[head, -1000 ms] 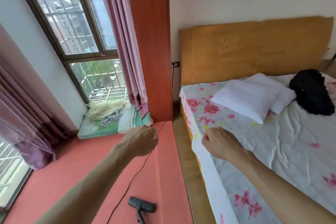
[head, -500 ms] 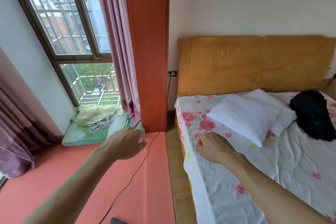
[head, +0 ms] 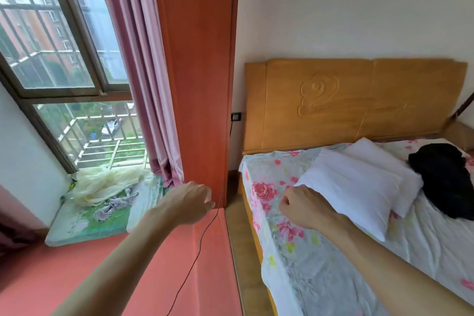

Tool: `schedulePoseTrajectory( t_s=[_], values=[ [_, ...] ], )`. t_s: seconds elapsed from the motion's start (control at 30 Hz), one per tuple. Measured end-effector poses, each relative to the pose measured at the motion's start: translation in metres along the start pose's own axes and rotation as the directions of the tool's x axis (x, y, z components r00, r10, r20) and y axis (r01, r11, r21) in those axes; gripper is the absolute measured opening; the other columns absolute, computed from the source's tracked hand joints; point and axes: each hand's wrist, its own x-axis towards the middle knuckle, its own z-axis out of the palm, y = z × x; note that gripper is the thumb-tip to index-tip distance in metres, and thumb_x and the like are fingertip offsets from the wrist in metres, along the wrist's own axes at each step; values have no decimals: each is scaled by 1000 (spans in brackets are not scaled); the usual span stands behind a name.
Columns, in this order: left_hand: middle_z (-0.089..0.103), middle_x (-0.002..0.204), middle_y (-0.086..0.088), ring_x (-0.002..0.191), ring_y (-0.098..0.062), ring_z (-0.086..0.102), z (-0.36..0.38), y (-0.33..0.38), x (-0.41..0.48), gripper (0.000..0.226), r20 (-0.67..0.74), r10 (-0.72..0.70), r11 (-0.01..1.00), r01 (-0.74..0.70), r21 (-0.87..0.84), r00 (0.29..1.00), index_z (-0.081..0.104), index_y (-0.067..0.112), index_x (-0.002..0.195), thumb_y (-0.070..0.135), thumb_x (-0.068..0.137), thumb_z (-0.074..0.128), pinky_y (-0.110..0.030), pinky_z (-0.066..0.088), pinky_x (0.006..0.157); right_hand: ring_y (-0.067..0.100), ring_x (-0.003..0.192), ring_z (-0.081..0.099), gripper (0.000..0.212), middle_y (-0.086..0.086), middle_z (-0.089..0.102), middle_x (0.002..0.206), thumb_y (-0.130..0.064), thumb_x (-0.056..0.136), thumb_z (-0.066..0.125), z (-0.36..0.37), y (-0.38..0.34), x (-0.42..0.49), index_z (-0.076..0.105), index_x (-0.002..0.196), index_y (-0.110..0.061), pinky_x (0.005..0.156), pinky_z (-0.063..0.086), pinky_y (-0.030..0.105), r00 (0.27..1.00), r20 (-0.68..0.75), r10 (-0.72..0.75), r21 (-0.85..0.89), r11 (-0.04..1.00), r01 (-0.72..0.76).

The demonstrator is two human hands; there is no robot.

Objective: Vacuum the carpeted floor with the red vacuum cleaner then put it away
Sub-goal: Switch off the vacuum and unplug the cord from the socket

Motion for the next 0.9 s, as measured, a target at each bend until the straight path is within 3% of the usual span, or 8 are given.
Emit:
schedulePoseTrajectory(
  t_s=[0.13, 0.37, 0.57, 0.7, 0.9],
  values=[
    [70, 105, -2, 78, -14, 57, -1, -8, 53, 30, 39, 35, 999, -35, -10, 999, 67, 13, 103, 34, 102, 46, -29, 49, 70, 11, 48, 26, 38, -4, 31, 55, -18, 95, 44, -3, 13, 46, 30, 60, -18, 45, 18, 21, 999, -7, 44, 35, 998, -43],
    [71, 107, -2, 93, -21, 68, -1, -13, 161, 30, 114, 17, 1000, -14, -25, 993, 68, 14, 107, 36, 101, 48, -39, 57, 82, 12, 48, 24, 40, -3, 28, 55, -17, 97, 43, 0, 54, 147, 27, 60, -17, 46, 16, 23, 997, 40, 67, 34, 997, -69],
    [72, 103, -3, 88, -23, 71, -16, -21, 279, 30, 89, -44, 996, 51, -71, 995, 68, 14, 103, 35, 98, 46, -41, 59, 79, 14, 54, 37, 31, 1, 42, 62, -22, 93, 44, 0, 84, 275, 38, 63, -16, 50, 25, 27, 997, 69, 32, 72, 997, -37],
    [72, 99, -4, 86, -25, 70, -27, -26, 346, 32, 76, -69, 995, 75, -69, 995, 67, 13, 102, 35, 99, 44, -42, 58, 78, 12, 51, 32, 34, -1, 35, 59, -18, 93, 42, -13, 95, 348, 33, 61, -15, 46, 21, 25, 997, 73, -18, 39, 999, 15],
    [70, 107, -6, 94, -26, 68, -29, -35, 433, 31, 126, -82, 992, 93, -82, 989, 66, 12, 108, 32, 100, 42, -41, 57, 84, 12, 57, 40, 34, -3, 39, 65, -23, 97, 41, -8, 110, 437, 36, 64, -17, 49, 24, 24, 988, 147, -46, -8, 999, 47]
  ],
)
